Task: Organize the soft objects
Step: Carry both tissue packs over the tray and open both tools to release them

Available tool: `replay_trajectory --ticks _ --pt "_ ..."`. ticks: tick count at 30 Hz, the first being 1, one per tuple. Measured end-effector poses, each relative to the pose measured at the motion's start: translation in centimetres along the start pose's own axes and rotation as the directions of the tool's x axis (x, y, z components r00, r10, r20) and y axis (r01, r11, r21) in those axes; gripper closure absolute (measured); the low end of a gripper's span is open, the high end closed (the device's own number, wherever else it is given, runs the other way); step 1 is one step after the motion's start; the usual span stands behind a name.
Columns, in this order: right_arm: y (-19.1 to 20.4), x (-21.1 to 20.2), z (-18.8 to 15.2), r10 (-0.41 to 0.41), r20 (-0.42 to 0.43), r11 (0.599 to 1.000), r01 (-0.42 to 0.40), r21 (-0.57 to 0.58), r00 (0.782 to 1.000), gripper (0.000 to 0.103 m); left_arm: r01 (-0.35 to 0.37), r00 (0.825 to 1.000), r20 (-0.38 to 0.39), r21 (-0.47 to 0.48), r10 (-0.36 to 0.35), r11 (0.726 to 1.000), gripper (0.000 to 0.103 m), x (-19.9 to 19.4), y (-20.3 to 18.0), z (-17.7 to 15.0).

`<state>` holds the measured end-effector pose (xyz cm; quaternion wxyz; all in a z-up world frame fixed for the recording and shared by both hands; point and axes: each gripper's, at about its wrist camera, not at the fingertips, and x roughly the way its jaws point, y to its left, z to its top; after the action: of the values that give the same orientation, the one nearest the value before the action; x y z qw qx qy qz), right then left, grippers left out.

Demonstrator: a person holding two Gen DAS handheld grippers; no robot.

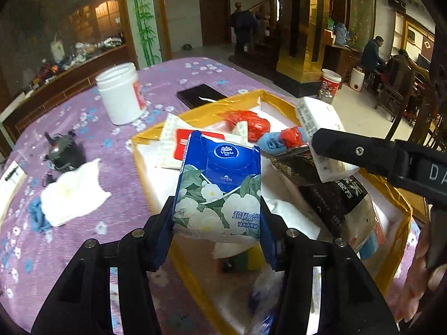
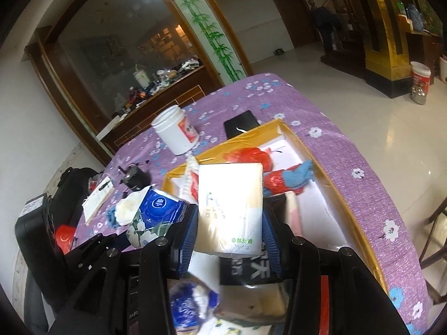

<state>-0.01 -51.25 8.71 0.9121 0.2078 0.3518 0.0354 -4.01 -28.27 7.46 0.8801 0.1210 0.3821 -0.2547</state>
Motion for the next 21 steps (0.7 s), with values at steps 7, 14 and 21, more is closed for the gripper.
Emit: replay_trajectory --ticks 7,14,21 --pt "-0.7 1.4 0.3 -0.042 -0.024 0.999 0.042 -0.009 0.999 0.057 0.017 0.999 -0.03 -0.012 -0.018 1.0 0.052 1.1 -0.4 -0.3" --pt "-1.1 2.1 0.2 -0.047 -0.033 0.999 0.047 -0.002 0.998 0.056 0.034 0.999 -0.027 -0.015 -0.034 0.999 0.051 1.0 -0.4 -0.3" --pt "-1.2 1.9 0.2 -0.041 -0.031 0.999 0.042 0.013 0.999 0.054 0.045 0.999 -0.021 -0.025 -0.045 0.999 0.047 0.6 -0.2 0.0"
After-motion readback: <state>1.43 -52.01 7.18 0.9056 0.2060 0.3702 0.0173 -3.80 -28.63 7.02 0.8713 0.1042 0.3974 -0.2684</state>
